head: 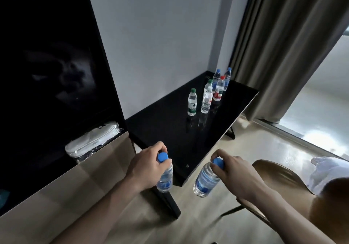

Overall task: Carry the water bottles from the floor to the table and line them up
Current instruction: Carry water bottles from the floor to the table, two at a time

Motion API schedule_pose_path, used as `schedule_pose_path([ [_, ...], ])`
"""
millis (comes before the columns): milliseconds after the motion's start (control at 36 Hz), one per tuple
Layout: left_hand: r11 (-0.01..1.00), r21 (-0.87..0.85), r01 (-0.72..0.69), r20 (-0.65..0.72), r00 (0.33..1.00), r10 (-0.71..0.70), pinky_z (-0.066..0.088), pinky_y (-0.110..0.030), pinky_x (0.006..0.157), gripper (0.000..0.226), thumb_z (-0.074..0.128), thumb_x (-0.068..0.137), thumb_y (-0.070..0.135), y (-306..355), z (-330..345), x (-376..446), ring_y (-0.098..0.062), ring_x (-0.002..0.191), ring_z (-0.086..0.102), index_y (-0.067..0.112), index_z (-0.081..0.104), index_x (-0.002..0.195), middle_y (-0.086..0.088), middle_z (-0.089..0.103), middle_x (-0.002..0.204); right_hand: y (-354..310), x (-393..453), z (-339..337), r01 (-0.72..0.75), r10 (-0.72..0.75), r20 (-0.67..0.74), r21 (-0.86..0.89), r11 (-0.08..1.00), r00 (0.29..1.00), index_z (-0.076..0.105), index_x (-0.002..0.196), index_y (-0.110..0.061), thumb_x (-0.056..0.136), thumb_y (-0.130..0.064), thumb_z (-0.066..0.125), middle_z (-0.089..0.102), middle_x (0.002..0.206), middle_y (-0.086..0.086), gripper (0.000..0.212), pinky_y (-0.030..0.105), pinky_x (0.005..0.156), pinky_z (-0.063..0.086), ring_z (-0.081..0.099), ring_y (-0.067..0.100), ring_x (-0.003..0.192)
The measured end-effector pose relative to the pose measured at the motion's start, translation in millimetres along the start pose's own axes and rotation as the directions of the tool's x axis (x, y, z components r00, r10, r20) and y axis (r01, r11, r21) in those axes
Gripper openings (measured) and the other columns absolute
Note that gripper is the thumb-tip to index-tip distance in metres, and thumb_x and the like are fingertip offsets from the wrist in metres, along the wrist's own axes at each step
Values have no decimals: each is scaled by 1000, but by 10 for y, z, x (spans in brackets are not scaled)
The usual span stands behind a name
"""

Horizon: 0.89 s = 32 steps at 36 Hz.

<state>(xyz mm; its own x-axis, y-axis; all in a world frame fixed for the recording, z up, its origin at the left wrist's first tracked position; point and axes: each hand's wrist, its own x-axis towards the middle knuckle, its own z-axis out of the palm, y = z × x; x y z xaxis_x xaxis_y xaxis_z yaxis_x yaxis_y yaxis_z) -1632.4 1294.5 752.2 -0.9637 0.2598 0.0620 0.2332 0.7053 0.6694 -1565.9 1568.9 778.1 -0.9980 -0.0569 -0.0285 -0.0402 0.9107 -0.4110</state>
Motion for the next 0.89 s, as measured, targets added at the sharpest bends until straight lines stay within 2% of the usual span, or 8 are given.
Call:
schedule_pose_path([
  [111,998,-1,65,-18,998,-65,55,-43,62,20,65,82,42,178,296,381,-10,62,54,32,49,87,23,57,77,477,385,-174,54,-55,25,16,998,998,44,95,-37,97,-48,47,61,69,-4,11,20,53,35,55,11,66],
  [222,994,8,113,-65,992,-112,54,-40,58,20,65,83,42,366,543,683,-8,60,55,32,49,85,22,58,76,927,765,-353,81,-81,52,2,997,995,45,97,-36,96,-46,48,63,74,-2,11,24,53,38,56,15,68],
  [278,992,-2,125,-89,988,-125,52,-35,56,20,66,85,40,453,649,807,-9,61,56,32,48,85,20,59,75,1127,955,-439,96,-95,68,-15,995,993,45,97,-36,95,-46,49,63,75,-4,11,22,51,36,55,11,66],
  [361,990,8,143,-130,981,-141,42,-18,49,20,66,86,41,584,750,962,-7,66,58,32,48,84,20,60,78,1362,1225,-570,120,-117,85,-37,992,990,45,96,-34,96,-44,50,64,75,-2,12,22,52,35,54,13,65],
  [472,979,33,200,-157,969,-193,36,-18,48,20,66,87,42,724,846,1182,-2,63,56,32,48,86,23,59,75,1609,1537,-693,133,-128,106,-36,990,986,45,96,-34,96,-43,51,66,77,-1,11,32,59,43,58,15,68],
  [611,970,85,229,-147,965,-215,36,-19,50,21,67,87,45,783,933,1556,-1,61,55,35,48,86,26,59,77,1859,1955,-782,141,-138,112,-26,990,984,44,95,-36,96,-47,51,57,64,-5,13,23,48,29,53,10,58],
  [778,959,55,279,-111,956,-271,42,-22,49,21,68,87,45,624,1023,2157,-6,57,56,35,50,86,18,59,71,2073,2527,-794,132,-128,129,-20,991,983,45,93,-37,94,-49,50,61,66,-5,13,25,53,40,57,11,62],
  [889,952,93,293,-139,950,-279,38,-16,46,20,68,87,45,492,1077,2581,-1,62,60,36,49,86,26,60,77,2182,2919,-831,137,-131,141,-36,990,981,45,93,-37,94,-51,50,62,67,-6,15,22,51,38,58,10,61],
])
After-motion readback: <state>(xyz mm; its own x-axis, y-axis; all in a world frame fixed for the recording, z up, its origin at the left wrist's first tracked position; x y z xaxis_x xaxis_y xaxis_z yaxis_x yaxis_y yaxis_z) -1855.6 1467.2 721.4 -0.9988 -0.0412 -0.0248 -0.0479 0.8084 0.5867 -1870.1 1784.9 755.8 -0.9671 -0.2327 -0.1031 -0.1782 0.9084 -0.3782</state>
